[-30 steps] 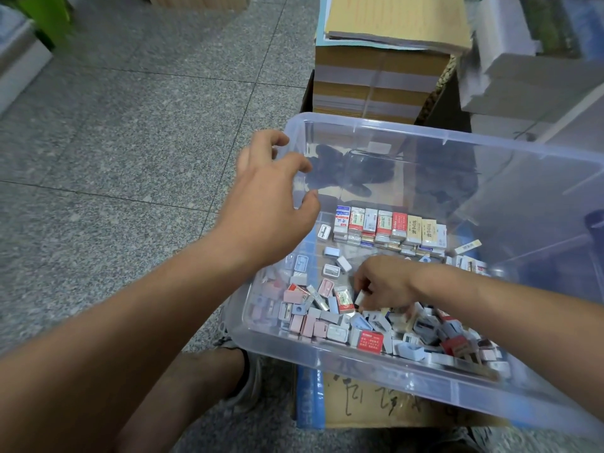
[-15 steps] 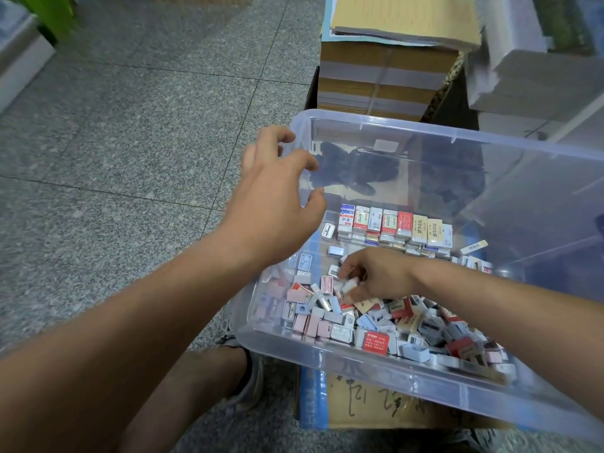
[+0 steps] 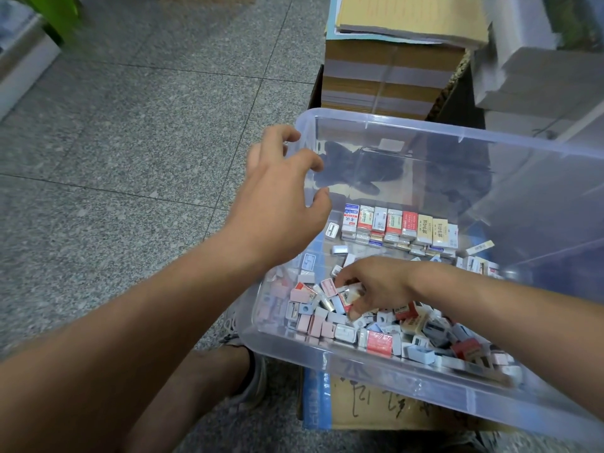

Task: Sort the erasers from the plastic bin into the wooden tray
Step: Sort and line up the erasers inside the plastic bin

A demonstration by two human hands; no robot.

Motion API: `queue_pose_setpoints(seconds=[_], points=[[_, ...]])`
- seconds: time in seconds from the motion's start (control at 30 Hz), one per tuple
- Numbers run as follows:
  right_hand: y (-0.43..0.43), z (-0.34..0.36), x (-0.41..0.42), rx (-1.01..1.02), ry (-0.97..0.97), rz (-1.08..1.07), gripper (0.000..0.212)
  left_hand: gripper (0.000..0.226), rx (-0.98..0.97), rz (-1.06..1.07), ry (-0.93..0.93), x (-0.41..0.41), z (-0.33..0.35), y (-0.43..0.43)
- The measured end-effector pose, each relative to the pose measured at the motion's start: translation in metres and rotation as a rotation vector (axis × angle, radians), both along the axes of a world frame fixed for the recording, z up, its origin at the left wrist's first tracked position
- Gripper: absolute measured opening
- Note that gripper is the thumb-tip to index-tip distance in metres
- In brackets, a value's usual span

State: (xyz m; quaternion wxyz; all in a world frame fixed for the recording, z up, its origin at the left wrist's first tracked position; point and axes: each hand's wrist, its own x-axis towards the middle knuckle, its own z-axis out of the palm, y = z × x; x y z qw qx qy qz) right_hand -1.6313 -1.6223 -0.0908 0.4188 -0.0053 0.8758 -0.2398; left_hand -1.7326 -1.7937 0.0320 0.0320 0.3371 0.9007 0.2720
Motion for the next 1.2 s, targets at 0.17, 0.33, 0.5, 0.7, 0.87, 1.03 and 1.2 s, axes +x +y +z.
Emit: queue_pose_setpoints(seconds=[0.17, 0.33, 0.5, 0.7, 0.87, 1.03, 1.2], points=[[0.001, -0.004, 0.002, -0.032, 0.043, -0.083, 0.045, 0.034, 0.019, 0.005, 0.001, 0.0, -0.001, 0.0], [-0.01, -0.005, 0.001, -0.123, 0.113, -0.111, 0.044, 0.038, 0.009, 0.003, 0.014, -0.001, 0.0, 0.0], [-0.009, -0.002, -0.006, -0.056, 0.064, -0.048, 0.041, 0.032, -0.004, 0.005, 0.015, 0.0, 0.0, 0.0], [-0.005, 0.006, -0.001, 0.028, -0.025, 0.02, 0.044, 0.03, 0.004, 0.01, 0.006, 0.0, 0.001, 0.0], [0.001, 0.012, 0.001, 0.05, -0.031, -0.04, 0.046, 0.029, 0.002, 0.01, 0.005, 0.001, 0.002, 0.0], [0.005, 0.008, 0.002, 0.061, -0.15, -0.073, 0.041, 0.028, 0.007, 0.008, -0.001, 0.001, 0.001, 0.0], [0.012, 0.007, 0.003, 0.038, -0.168, 0.005, 0.041, 0.026, 0.013, 0.006, -0.013, 0.0, 0.0, 0.0]])
